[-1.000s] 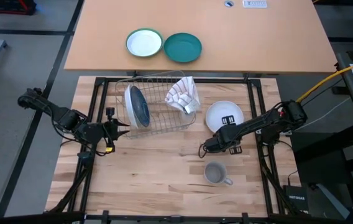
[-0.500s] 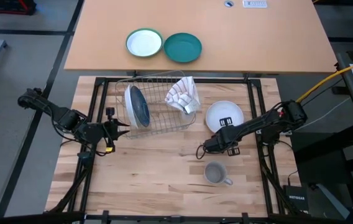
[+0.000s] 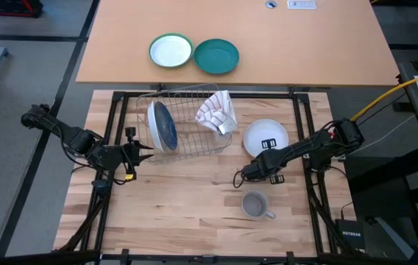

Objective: Sort dishes
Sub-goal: Put the white plate in the dish rack

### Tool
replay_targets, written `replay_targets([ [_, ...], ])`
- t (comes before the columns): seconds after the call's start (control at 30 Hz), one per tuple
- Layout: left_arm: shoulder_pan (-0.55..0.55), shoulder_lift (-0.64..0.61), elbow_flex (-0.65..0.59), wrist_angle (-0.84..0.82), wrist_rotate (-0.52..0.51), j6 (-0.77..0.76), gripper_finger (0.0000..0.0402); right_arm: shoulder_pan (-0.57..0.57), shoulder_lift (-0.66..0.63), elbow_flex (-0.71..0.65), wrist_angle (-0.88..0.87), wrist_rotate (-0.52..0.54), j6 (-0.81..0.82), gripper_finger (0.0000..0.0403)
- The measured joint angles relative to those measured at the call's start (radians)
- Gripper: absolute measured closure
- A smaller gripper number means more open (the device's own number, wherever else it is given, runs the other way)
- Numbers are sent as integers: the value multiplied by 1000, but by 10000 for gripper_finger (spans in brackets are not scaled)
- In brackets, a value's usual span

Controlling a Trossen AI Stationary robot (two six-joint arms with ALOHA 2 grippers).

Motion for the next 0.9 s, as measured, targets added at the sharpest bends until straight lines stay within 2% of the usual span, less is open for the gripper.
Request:
replay_targets([
  [0.13, 0, 0, 0, 0, 0, 0, 311, 0, 0, 25, -11, -10, 0, 393],
  [0.33, 0, 0, 0, -1, 0, 0, 311, 0, 0, 95, -71, -10, 17, 377],
  [0.47, 0, 0, 0, -1, 0, 0, 311, 0, 0, 161, -122, -20, 22, 391],
  [0.73, 0, 0, 0, -2, 0, 26, 311, 1, 0, 364, -226, -140, 44, 384],
  [0.9, 0, 0, 0, -1, 0, 24, 311, 1, 0, 521, -267, -285, 49, 394],
])
